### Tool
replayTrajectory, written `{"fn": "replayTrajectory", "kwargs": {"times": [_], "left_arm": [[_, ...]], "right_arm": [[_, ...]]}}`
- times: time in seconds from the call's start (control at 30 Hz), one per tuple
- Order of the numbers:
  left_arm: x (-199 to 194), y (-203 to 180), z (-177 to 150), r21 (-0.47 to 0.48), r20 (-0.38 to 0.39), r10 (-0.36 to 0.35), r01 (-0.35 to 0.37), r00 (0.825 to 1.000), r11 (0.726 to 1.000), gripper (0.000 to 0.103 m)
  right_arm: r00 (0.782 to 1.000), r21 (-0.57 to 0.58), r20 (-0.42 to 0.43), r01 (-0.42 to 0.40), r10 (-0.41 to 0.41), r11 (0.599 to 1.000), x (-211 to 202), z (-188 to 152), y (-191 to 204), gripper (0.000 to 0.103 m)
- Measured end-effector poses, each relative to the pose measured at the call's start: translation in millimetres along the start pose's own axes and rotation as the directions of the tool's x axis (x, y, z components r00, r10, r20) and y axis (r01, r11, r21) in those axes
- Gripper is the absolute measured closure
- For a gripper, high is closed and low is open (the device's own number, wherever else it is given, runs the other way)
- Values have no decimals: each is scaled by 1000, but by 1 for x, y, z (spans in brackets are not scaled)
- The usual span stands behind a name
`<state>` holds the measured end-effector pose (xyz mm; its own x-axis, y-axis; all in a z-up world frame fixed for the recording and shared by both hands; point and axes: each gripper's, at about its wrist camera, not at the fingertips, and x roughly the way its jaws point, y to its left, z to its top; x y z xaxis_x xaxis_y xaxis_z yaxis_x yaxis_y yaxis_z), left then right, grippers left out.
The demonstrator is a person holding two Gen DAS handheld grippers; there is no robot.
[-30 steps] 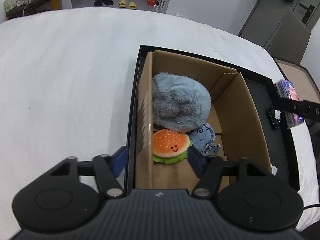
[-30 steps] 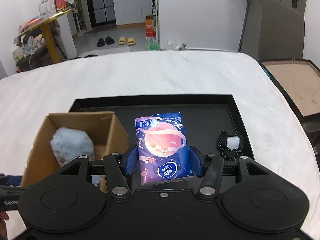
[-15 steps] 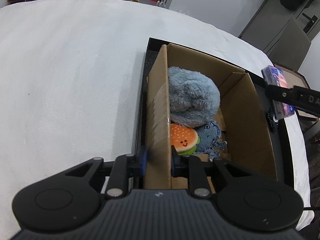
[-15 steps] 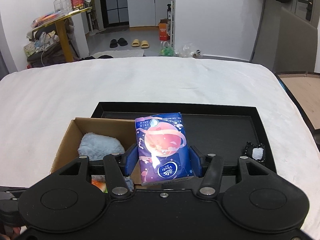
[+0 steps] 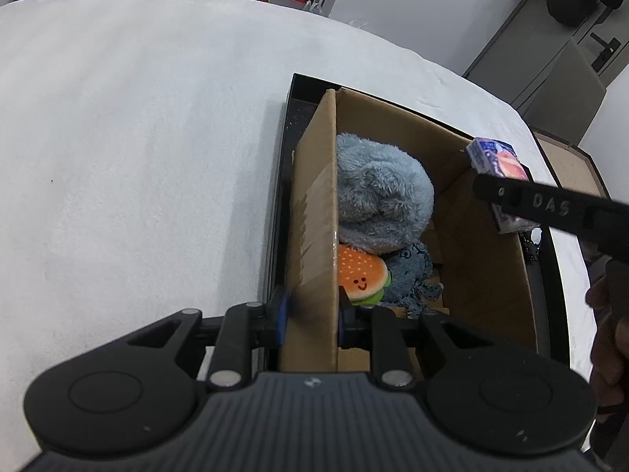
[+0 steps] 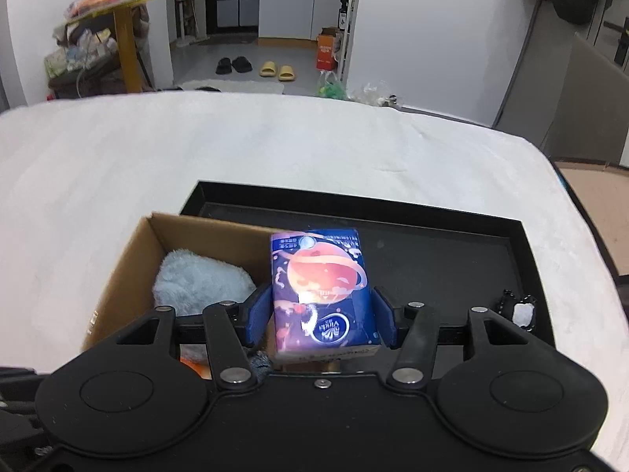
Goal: Organize soft objects
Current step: 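Open the right gripper to drop the tissue pack into the box, then move the right gripper to the black bead bracelet and close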
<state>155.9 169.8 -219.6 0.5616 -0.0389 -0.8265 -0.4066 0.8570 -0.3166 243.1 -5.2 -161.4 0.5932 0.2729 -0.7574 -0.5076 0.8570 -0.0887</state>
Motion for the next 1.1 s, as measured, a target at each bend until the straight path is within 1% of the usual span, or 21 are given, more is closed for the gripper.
{"fn": "replayTrajectory", "kwargs": {"times": [0.07, 0.17, 0.3, 0.33, 0.5, 0.67, 0.9, 0.97, 1.03, 1.1], "left_arm": [[0, 0, 0, 0, 0, -1, 1, 1000, 1000, 81], [-1, 1, 0, -6, 1, -4, 4, 1000, 1000, 81], [-2, 1, 0, -7, 2, -3, 3, 1000, 1000, 81], [-2, 0, 0, -7, 1, -1, 1, 1000, 1000, 80], [-1, 0, 1, -12, 1, 0, 0, 1000, 1000, 81], [0, -1, 1, -11, -1, 2, -2, 1000, 1000, 80], [-1, -8, 3, 4, 17, 28, -28, 999, 1000, 78], [-1, -9, 5, 1, 18, 33, -33, 999, 999, 74], [0, -10, 6, -4, 18, 36, -36, 999, 999, 66], [0, -11, 7, -9, 23, 40, -40, 999, 999, 60]], "right_arm": [[1000, -7, -8, 11, -11, 1000, 2, -3, 3, 49], [1000, -15, -16, 6, -7, 1000, 1, -5, 5, 48], [1000, 2, -9, 11, -11, 1000, -4, -6, 2, 32], [1000, 11, -4, 10, -10, 1000, -6, -6, 0, 30], [1000, 38, 17, 1, -2, 999, -14, -6, -9, 30], [999, 65, 24, 26, -28, 998, -16, -8, -25, 30], [997, 113, 24, 73, -76, 991, -16, -11, -57, 30], [996, 127, 22, 80, -84, 989, -15, -12, -66, 30], [996, 139, 20, 85, -89, 987, -13, -13, -74, 30], [996, 146, 15, 89, -92, 985, -11, -14, -80, 30]]}}
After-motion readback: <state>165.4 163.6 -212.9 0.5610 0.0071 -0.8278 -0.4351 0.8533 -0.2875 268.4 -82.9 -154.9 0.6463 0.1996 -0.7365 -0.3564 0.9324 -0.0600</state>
